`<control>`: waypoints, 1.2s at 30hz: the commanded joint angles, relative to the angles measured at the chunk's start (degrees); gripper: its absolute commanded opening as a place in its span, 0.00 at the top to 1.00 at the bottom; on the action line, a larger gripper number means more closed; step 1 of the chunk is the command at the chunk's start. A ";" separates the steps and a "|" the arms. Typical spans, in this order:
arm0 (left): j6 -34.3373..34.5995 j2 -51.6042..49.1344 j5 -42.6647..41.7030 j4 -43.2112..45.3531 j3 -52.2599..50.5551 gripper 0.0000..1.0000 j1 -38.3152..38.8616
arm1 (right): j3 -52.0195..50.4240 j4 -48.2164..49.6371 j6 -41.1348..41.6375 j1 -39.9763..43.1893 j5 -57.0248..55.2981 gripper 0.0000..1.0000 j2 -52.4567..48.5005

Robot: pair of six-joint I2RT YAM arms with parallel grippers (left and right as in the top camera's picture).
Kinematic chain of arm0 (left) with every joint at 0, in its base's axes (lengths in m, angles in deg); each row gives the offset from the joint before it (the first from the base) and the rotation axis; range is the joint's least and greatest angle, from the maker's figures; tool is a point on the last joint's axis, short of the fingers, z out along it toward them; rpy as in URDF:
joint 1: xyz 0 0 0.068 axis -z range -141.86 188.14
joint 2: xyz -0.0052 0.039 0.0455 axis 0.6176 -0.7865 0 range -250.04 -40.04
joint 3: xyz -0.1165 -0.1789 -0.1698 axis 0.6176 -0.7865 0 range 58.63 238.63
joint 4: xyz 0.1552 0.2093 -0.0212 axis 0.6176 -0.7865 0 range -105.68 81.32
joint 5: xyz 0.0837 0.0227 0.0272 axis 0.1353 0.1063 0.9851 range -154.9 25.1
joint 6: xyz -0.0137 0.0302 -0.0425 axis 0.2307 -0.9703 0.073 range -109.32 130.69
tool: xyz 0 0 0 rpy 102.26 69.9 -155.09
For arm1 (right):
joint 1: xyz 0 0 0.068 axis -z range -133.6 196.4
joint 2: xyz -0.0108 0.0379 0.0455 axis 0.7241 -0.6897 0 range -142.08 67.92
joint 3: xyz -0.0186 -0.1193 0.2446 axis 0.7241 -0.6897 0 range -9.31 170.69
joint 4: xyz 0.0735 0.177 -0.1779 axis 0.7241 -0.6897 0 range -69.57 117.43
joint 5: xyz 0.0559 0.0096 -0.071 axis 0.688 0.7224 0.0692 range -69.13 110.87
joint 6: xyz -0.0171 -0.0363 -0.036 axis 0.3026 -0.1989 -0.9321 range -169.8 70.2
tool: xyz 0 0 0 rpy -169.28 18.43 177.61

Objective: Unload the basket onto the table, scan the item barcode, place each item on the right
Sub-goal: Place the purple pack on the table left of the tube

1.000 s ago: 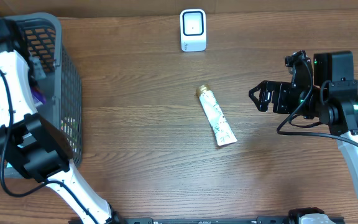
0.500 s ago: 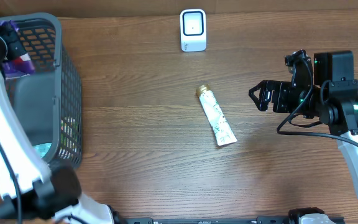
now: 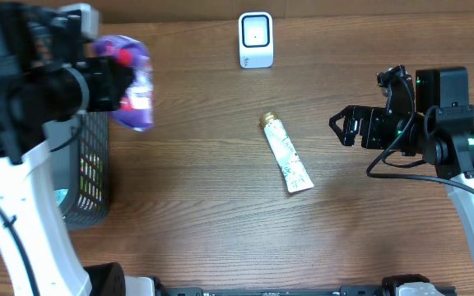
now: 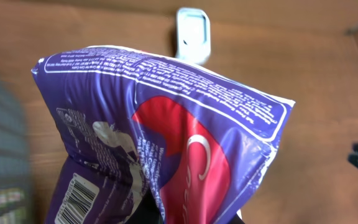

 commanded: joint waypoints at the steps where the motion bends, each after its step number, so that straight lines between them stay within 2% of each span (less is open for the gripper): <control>1: 5.51 -1.70 2.29 1.18 -5.09 0.96 4.79 | 1.03 0.28 -0.04 -0.39 0.52 0.00 -0.02; 6: 12.44 -3.15 2.34 9.35 -17.99 0.96 11.89 | 1.03 0.35 -0.07 -0.39 0.52 0.00 -0.02; 15: 27.63 -7.10 6.36 33.75 -43.58 0.96 25.00 | 1.03 0.31 -0.07 -0.39 0.50 0.00 -0.02; 19: 34.84 -10.82 12.35 39.30 -48.78 0.96 29.83 | 1.03 0.28 -0.07 -0.39 0.50 0.00 -0.02; 21: 36.30 -12.92 13.94 40.39 -49.27 0.95 31.61 | 1.03 0.22 -0.07 -0.39 0.50 0.00 -0.02; 22: 36.41 -13.99 13.92 40.98 -49.24 0.82 32.35 | 1.03 0.13 -0.07 -0.39 0.50 0.00 -0.02; 25: 36.39 -15.67 11.89 42.32 -49.20 0.18 33.62 | 1.03 -0.13 -0.09 -0.39 0.50 0.00 -0.02; 28: 36.17 -15.58 10.93 42.69 -48.09 0.05 33.75 | 1.03 -0.17 -0.07 -0.39 0.50 0.00 -0.02; 32: 32.09 -14.78 11.08 39.89 -41.48 0.02 32.72 | 1.03 -0.20 -0.07 -0.39 0.52 0.00 -0.02; 36: 27.78 -13.49 15.54 31.87 -29.38 0.00 30.36 | 1.03 -0.81 -0.07 -0.39 0.50 0.00 -0.02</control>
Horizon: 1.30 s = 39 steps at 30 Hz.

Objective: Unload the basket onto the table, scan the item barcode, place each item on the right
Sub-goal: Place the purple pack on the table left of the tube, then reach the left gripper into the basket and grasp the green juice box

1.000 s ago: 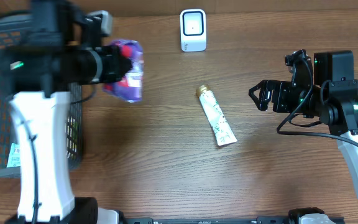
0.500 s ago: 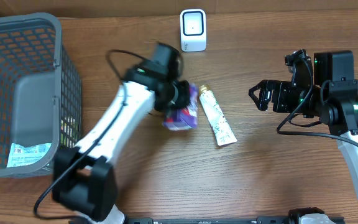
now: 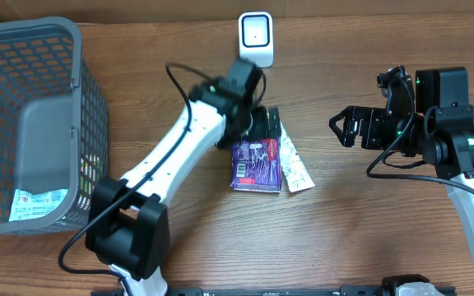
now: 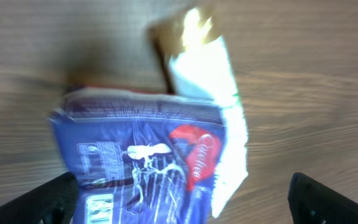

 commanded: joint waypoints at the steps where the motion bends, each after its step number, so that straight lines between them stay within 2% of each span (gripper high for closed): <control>1: -5.79 2.23 4.83 -4.52 12.11 0.00 -2.93 | 1.03 -0.39 -0.09 -0.39 0.48 0.00 -0.02; 8: -16.24 2.97 6.40 -21.07 35.69 0.00 -10.84 | 1.03 -0.85 -0.09 -0.39 0.48 0.00 -0.02; 14: -18.47 5.77 8.55 -32.96 46.77 0.00 -21.07 | 1.03 -0.85 -0.09 -0.39 0.48 0.00 -0.02; 20: -20.79 10.40 11.37 -40.98 46.93 0.00 -34.53 | 1.03 -1.42 -0.09 -0.39 0.48 0.00 -0.02; 26: -21.42 12.02 8.02 -40.96 42.07 0.00 -50.80 | 1.03 -1.20 -0.11 -0.39 0.48 0.00 -0.02; 30: -22.10 12.02 7.61 -40.46 37.53 0.00 -59.04 | 1.03 -1.29 -0.11 -0.39 0.48 0.00 -0.02; 34: -24.06 12.02 9.35 -36.87 32.50 0.00 -63.17 | 1.03 -1.44 -0.11 -0.39 0.48 0.00 -0.02; 39: -26.56 12.02 9.77 -33.53 23.10 0.00 -63.49 | 1.03 -1.60 -0.11 -0.39 0.48 0.00 -0.02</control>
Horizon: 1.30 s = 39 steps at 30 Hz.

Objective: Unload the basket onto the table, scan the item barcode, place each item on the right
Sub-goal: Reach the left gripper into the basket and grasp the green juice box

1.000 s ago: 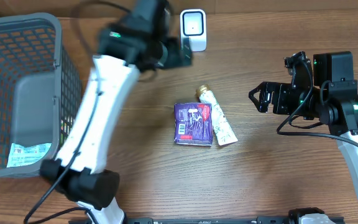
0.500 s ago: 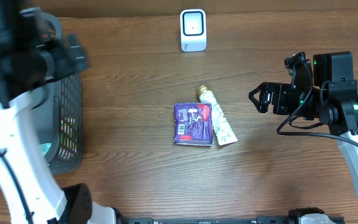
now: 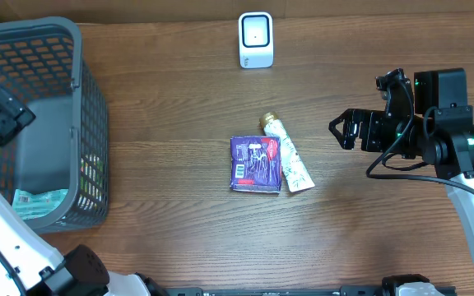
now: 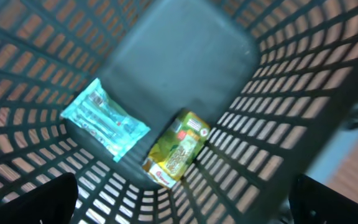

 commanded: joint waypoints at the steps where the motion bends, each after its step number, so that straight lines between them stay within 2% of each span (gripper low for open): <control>1: -2.97 0.07 0.22 0.94 -6.23 0.00 -0.04 | 1.03 -0.26 -0.07 -0.17 0.48 0.00 -0.02; 6: -3.61 0.09 0.24 6.60 -17.22 0.01 -0.09 | 1.03 -0.46 -0.07 -0.17 0.48 0.00 -0.02; 13: -4.52 0.09 -0.96 19.52 -33.22 0.02 -0.09 | 1.03 -0.46 -0.07 -0.17 0.48 0.00 -0.02; 22: -9.03 0.09 -4.22 31.71 -49.05 0.00 -0.09 | 1.03 -0.42 -0.04 -0.17 0.48 0.00 -0.02; 39: -10.93 0.04 -5.31 46.29 -60.87 0.02 -0.09 | 1.03 -0.39 -0.04 -0.17 0.48 0.00 -0.02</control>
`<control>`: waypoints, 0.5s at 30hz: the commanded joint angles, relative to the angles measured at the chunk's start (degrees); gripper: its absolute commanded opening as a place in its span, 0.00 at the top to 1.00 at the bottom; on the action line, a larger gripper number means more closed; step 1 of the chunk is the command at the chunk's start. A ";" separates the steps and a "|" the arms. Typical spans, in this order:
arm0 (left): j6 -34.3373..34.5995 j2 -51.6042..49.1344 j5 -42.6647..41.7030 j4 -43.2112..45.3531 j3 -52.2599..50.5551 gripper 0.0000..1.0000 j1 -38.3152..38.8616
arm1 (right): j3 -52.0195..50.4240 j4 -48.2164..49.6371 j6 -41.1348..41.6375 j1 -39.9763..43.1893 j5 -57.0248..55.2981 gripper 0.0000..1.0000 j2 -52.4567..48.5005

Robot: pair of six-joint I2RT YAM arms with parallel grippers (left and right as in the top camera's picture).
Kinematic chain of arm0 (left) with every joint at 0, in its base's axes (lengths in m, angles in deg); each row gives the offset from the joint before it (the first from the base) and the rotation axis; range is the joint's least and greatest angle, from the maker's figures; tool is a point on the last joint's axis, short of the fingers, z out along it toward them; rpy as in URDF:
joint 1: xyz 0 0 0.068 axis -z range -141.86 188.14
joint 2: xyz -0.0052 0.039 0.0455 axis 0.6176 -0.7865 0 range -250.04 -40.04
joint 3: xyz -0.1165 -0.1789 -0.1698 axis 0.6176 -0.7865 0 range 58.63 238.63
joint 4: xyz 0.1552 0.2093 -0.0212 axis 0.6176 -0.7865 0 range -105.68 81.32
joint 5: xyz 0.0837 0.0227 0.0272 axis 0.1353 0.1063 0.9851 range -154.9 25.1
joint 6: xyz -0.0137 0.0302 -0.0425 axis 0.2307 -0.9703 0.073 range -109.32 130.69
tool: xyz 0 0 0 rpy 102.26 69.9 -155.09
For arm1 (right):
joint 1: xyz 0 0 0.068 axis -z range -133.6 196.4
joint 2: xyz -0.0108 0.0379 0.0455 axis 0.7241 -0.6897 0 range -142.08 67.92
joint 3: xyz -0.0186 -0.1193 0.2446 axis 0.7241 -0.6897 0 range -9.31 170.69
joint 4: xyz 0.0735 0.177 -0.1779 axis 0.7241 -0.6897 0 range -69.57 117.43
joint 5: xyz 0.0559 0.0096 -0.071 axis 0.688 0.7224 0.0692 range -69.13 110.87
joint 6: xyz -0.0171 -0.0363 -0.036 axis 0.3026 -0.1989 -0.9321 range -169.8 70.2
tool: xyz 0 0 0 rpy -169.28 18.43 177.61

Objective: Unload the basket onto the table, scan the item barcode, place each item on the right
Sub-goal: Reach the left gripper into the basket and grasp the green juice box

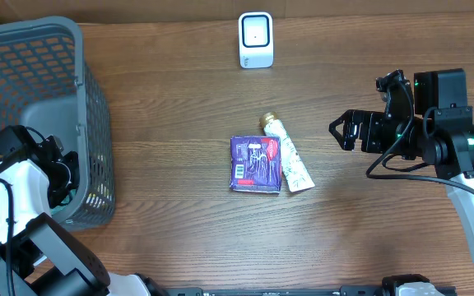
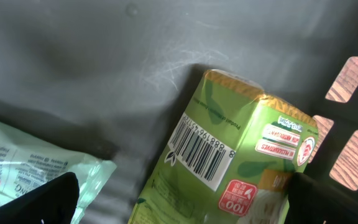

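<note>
A green packet (image 2: 229, 155) with a barcode label facing up lies on the floor of the grey basket (image 1: 23, 49), beside a teal packet (image 2: 23, 165). My left gripper (image 2: 185, 208) is low inside the basket and open, one finger on each side of the green packet. In the overhead view the left gripper (image 1: 62, 174) is at the basket's near right corner. The white scanner (image 1: 255, 39) stands at the table's far middle. A purple packet (image 1: 257, 164) and a white tube (image 1: 287, 154) lie side by side mid-table. My right gripper (image 1: 342, 128) hangs open at the right, holding nothing.
The basket's mesh wall (image 2: 353, 93) rises close on the right of the green packet. The basket fills the table's left end, and the right arm's body (image 1: 443, 123) stands over the right edge.
My left gripper was high over the basket, looking down at both packets. Now it is down near the floor with its open fingers either side of the green packet. The right arm is unchanged.
My left gripper held the purple packet up by the basket. Then it stood open over that packet, laid beside the tube mid-table. Then it was above the basket, and now it is deep inside at the green packet. The right arm stayed put.
</note>
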 commanded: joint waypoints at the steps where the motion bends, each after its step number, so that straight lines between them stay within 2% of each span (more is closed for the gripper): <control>1: -1.49 -0.70 1.14 1.16 -3.54 0.02 0.46 | 1.03 0.28 -0.07 -0.17 0.52 0.00 -0.02; 5: -1.46 -0.70 1.14 3.39 -5.31 0.06 0.46 | 1.03 0.31 -0.07 -0.17 0.50 0.00 -0.02; 8: -1.44 -0.70 1.14 4.00 -6.01 0.15 0.46 | 1.03 0.44 -0.07 -0.17 0.50 0.00 -0.02; 11: -1.44 -0.72 1.11 4.68 -6.80 0.28 0.46 | 1.03 0.63 -0.07 -0.17 0.50 0.00 -0.02; 15: -1.20 -0.72 1.09 6.82 -9.29 0.29 0.48 | 1.03 0.63 -0.07 -0.17 0.50 0.00 -0.09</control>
